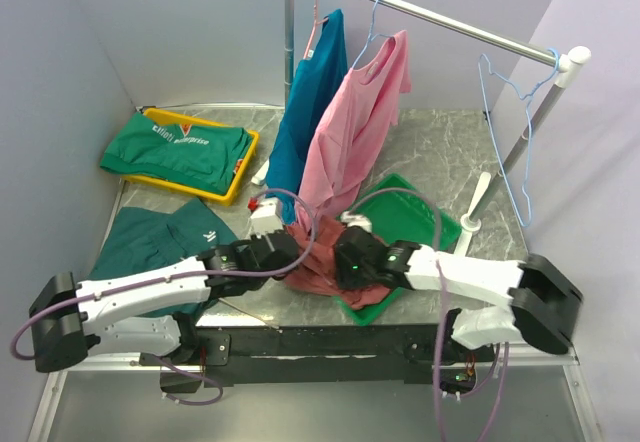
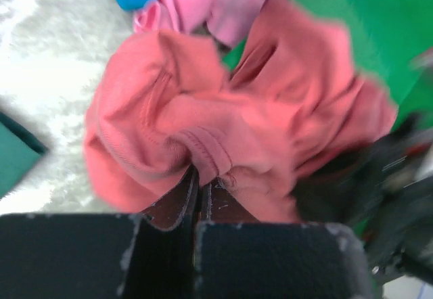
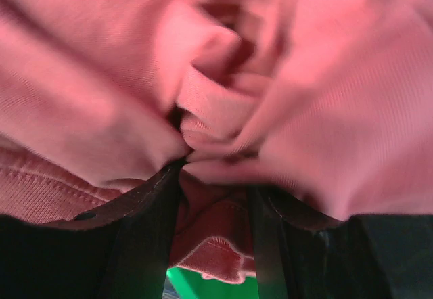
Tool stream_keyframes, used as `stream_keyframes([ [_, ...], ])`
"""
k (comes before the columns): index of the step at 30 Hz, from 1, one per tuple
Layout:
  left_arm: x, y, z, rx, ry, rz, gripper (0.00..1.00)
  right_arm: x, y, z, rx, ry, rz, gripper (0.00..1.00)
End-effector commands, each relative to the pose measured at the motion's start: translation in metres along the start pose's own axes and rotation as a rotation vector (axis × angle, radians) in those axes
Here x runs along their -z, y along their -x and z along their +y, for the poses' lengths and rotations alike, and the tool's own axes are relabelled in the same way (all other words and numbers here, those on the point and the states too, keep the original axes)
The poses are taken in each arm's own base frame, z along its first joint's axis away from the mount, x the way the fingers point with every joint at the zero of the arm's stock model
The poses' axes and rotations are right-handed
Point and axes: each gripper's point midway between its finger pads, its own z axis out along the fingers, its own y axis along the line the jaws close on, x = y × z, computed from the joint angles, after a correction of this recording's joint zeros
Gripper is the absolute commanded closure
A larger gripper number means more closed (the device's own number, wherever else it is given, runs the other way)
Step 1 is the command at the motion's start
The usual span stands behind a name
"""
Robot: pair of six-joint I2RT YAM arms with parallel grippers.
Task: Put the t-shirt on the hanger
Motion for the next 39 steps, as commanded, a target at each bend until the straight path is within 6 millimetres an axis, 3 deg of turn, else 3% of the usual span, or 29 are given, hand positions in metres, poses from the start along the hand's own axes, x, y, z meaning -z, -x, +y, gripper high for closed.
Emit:
stream_keyframes([
  [1,0.005,0.027,0.0,0.03,-0.028,-0.052,0.99,-0.003,-0.003,0.087,0.061,0.287,0.075,0.49],
  [4,0.009,0.042,0.009,0.041,-0.01,-0.084,0.99,-0.01,0.007,0.122,0.06,0.352,0.084,0.48],
  [7,0.014,0.059,0.019,0.055,0.008,-0.115,0.99,-0.013,0.029,0.154,0.021,0.411,0.052,0.46],
  [11,0.021,0.081,0.029,0.067,0.018,-0.155,0.99,-0.011,0.073,0.199,-0.041,0.496,-0.037,0.45],
  [15,0.024,0.098,0.04,0.062,0.048,-0.177,0.99,-0.002,0.107,0.214,-0.087,0.5,-0.119,0.43],
  [19,0.032,0.107,0.042,0.059,0.042,-0.179,0.99,0.014,0.122,0.185,-0.079,0.373,-0.232,0.4],
  [21,0.04,0.109,0.041,0.056,0.024,-0.171,0.99,0.025,0.11,0.163,-0.073,0.327,-0.236,0.38],
  [22,0.044,0.111,0.038,0.055,0.008,-0.171,0.99,0.037,0.114,0.154,-0.087,0.308,-0.28,0.37],
  [23,0.049,0.111,0.038,0.049,0.001,-0.163,0.99,0.034,0.099,0.141,-0.071,0.262,-0.265,0.37],
  [26,0.059,0.116,0.032,0.039,-0.025,-0.157,0.99,0.038,0.085,0.124,-0.08,0.214,-0.269,0.36],
  [33,0.067,0.118,0.028,0.021,-0.042,-0.141,0.99,0.041,0.046,0.125,-0.023,0.146,-0.267,0.35],
  [39,0.07,0.119,0.022,0.02,-0.064,-0.129,0.99,0.024,0.031,0.115,-0.021,0.093,-0.249,0.35],
])
